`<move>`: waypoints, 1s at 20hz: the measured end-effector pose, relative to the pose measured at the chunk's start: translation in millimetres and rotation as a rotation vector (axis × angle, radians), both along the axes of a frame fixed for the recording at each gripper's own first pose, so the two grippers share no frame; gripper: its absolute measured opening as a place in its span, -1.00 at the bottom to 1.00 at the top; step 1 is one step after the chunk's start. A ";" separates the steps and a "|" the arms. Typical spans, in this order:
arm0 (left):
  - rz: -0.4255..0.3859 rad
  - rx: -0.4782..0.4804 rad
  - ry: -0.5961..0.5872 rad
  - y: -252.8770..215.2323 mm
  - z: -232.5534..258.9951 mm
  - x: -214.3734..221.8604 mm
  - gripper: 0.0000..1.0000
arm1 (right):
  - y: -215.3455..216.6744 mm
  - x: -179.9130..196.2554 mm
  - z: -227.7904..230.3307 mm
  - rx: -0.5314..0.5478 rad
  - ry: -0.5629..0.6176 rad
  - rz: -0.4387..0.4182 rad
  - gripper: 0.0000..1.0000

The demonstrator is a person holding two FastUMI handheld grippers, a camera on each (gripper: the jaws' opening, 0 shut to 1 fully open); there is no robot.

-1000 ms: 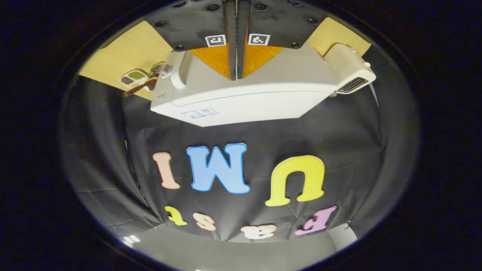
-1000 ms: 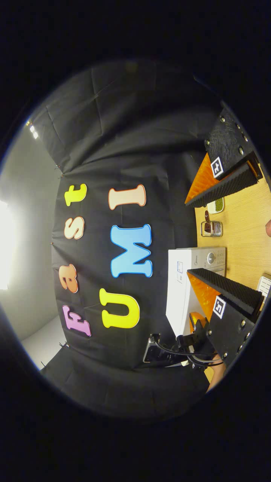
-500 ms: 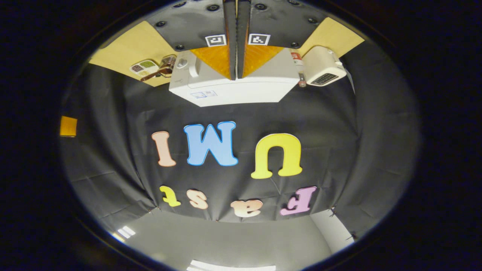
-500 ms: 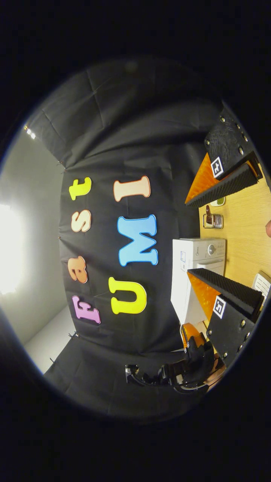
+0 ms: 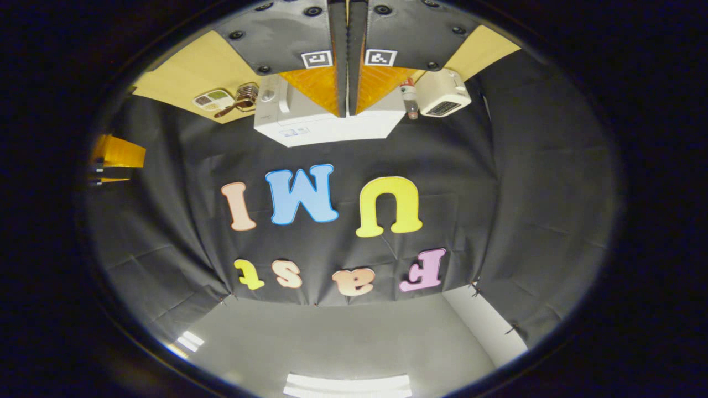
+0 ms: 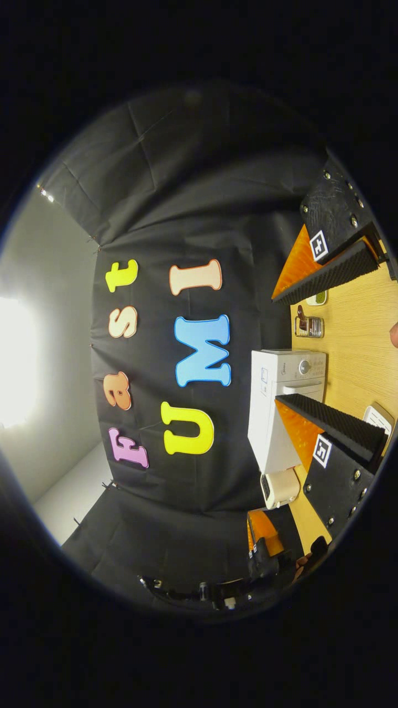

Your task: Open the microwave oven with the left hand, put the food in, and close the microwave oven.

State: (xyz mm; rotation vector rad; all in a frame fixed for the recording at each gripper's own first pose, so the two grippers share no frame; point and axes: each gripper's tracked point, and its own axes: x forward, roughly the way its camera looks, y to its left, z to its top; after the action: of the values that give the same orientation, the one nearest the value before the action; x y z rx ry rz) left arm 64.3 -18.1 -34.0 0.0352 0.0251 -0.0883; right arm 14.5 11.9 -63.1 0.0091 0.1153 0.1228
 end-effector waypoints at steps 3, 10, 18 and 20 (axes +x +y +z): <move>0.028 -0.009 -0.014 21.4 5.9 -23.5 -0.87 | 6.6 -6.7 -0.1 -0.016 -0.014 -0.005 0.95; 0.042 -0.027 -0.007 50.8 -4.4 -60.1 -0.76 | 33.8 -30.3 -12.1 -0.006 0.001 -0.009 0.95; 0.057 -0.050 -0.017 65.9 -4.2 -69.7 0.43 | 50.2 -43.9 -6.4 -0.008 -0.012 -0.034 0.95; 0.062 -0.044 -0.030 71.7 -3.5 -69.4 0.90 | 51.1 -42.6 -5.2 -0.002 -0.015 -0.045 0.95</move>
State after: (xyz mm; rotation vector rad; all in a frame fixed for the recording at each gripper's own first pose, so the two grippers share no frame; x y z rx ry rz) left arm -5.2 53.6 -37.6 -0.0081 -0.0061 -0.0259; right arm -28.1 63.0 -68.3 0.0091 0.0997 0.0780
